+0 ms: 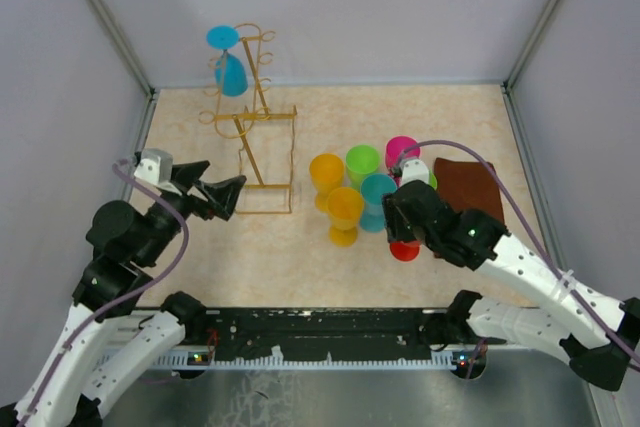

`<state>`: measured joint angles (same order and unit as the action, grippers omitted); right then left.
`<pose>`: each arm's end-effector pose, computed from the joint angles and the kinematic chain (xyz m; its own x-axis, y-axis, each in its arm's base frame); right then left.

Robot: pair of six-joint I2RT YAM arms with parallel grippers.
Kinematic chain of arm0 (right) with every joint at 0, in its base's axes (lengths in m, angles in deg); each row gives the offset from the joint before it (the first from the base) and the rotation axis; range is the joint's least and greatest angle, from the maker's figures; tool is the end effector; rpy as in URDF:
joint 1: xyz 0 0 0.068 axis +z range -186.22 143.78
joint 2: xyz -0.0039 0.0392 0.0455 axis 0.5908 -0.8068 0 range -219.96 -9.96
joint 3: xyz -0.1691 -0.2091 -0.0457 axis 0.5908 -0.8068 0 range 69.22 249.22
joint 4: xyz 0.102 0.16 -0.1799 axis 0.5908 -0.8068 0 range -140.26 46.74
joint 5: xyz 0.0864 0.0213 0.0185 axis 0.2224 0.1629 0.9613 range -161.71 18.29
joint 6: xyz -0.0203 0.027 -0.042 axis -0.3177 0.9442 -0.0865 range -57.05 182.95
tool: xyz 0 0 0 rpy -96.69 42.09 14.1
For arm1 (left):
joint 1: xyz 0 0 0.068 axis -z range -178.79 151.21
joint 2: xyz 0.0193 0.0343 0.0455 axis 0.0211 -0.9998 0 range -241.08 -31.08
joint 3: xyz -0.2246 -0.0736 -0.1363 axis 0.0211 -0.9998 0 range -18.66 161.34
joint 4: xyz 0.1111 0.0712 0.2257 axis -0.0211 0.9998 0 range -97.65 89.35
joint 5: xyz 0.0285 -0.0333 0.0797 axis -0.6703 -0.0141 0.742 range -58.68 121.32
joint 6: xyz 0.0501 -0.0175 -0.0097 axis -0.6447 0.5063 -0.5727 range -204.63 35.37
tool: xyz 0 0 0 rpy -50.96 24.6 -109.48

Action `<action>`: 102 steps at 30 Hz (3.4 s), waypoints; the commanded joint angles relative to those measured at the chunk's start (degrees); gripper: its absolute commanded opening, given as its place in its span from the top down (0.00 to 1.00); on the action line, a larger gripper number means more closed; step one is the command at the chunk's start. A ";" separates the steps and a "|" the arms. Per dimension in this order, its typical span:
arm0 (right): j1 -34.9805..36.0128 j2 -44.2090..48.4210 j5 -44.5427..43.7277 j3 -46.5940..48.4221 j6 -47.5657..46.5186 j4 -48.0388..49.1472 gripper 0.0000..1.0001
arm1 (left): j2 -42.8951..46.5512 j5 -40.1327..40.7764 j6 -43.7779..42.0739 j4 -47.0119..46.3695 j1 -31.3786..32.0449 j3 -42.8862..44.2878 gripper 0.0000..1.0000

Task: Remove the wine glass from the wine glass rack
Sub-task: Place the wine glass at the center of the board, then pick up the wine glass from the wine rack.

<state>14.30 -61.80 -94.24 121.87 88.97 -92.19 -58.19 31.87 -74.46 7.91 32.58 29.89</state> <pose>0.1200 0.1244 0.3049 -0.6669 -0.1721 -0.7250 -0.2868 0.9573 0.0365 0.0857 -0.0519 0.3904 -0.0042 -0.2043 -0.9789 0.5197 0.8359 -0.1767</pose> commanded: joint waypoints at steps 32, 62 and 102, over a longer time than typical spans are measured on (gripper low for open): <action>0.37 17.28 1.88 -3.03 -2.74 10.95 0.09 | -38.39 11.86 5.25 -5.30 -19.45 32.55 0.00; 0.38 18.23 5.08 -1.27 -0.29 7.77 0.05 | -65.76 -7.52 30.93 -27.09 -33.56 39.57 0.12; 0.41 23.01 9.94 -2.12 2.20 12.81 0.01 | -73.48 -17.83 36.56 -31.18 -34.16 42.65 0.48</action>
<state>14.30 -39.30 -84.34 118.04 90.32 -81.43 -130.78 14.98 -37.85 -21.75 -1.19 72.32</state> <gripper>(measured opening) 0.991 0.529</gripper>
